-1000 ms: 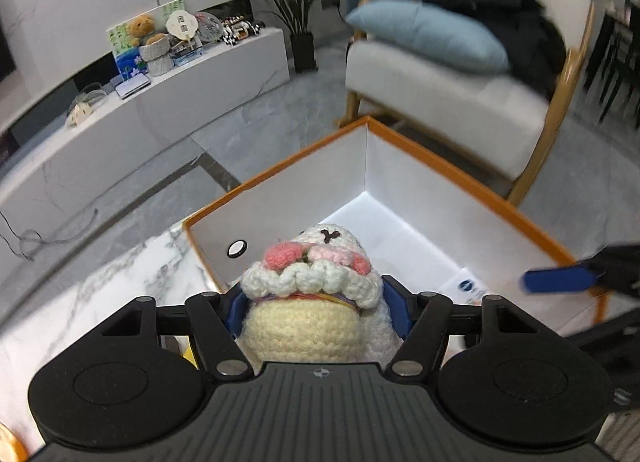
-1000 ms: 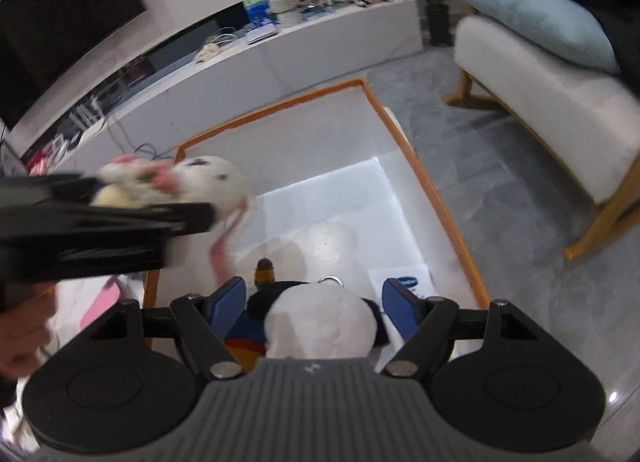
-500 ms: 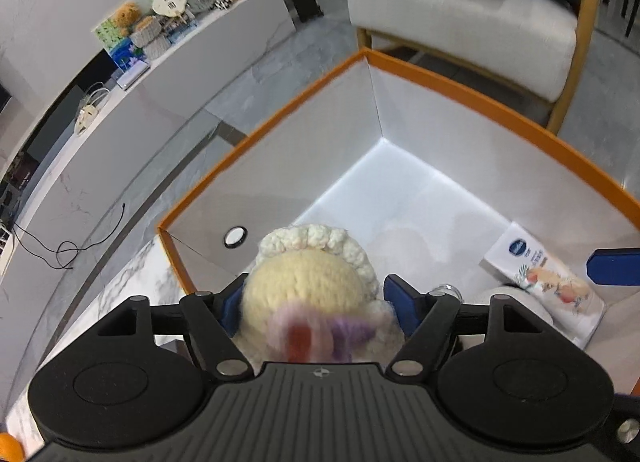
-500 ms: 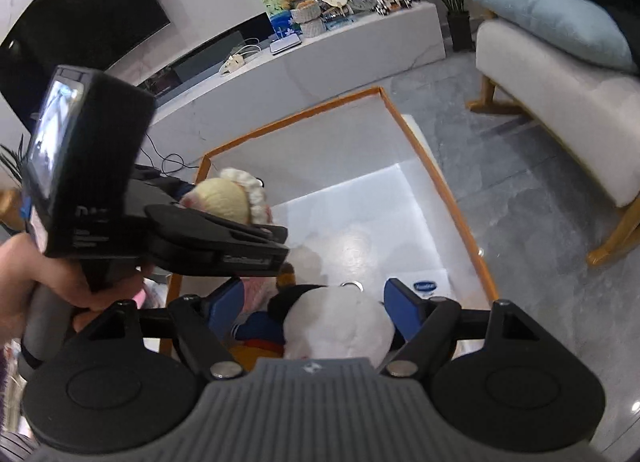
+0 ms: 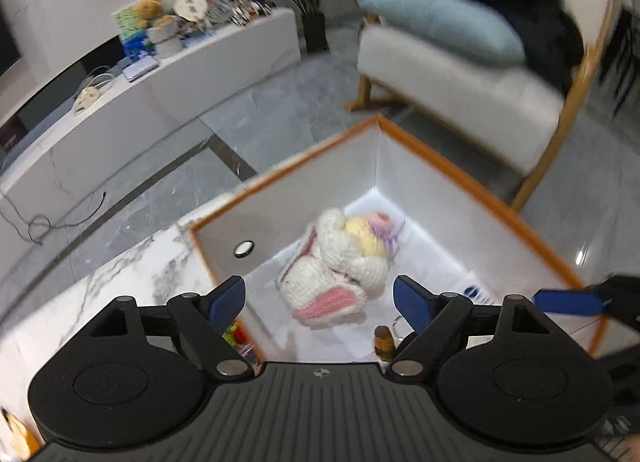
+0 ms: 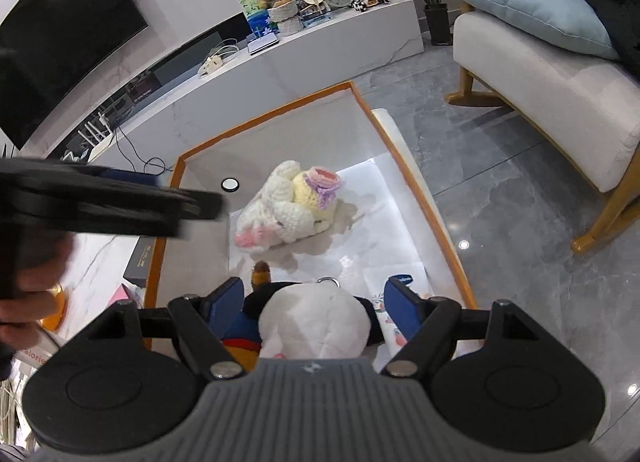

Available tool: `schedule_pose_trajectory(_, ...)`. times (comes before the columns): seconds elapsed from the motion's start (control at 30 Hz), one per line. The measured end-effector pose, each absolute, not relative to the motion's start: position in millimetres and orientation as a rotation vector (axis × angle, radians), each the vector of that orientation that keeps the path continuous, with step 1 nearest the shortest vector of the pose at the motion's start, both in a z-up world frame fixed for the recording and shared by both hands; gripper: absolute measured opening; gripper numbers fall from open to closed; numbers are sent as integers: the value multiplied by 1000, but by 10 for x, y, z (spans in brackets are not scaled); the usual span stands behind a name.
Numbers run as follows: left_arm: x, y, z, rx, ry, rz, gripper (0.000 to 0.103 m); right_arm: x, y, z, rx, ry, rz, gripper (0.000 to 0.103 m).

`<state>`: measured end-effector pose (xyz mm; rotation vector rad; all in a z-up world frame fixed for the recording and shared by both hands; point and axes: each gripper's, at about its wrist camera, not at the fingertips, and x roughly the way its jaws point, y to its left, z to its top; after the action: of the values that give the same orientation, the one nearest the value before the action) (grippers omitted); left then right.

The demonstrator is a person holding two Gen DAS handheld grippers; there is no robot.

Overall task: Organize objects
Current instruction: 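Carry the crocheted plush into the orange box and open the left tool, then withdraw both tools from the orange box back over the table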

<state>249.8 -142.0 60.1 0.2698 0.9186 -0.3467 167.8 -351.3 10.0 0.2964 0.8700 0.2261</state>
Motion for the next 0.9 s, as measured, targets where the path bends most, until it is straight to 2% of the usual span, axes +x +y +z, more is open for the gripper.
schedule_pose_trajectory(0.17,1897,-842,934,197,720,-262,95,1590,-3546,181,339,819,269,78)
schedule_pose_trajectory(0.27,1439,-397,925,79,619,-110,95,1481,-3478,315,346,761,326,79)
schedule_pose_trajectory(0.57,845,215,212,115,625,17,95,1127,-2867,473,323,587,467,81)
schedule_pose_trajectory(0.77,617,534,-45,65,585,34,95,1072,-2493,377,384,582,617,81)
schedule_pose_trajectory(0.9,568,737,-85,-16,608,1,95,847,-2065,323,190,483,564,81)
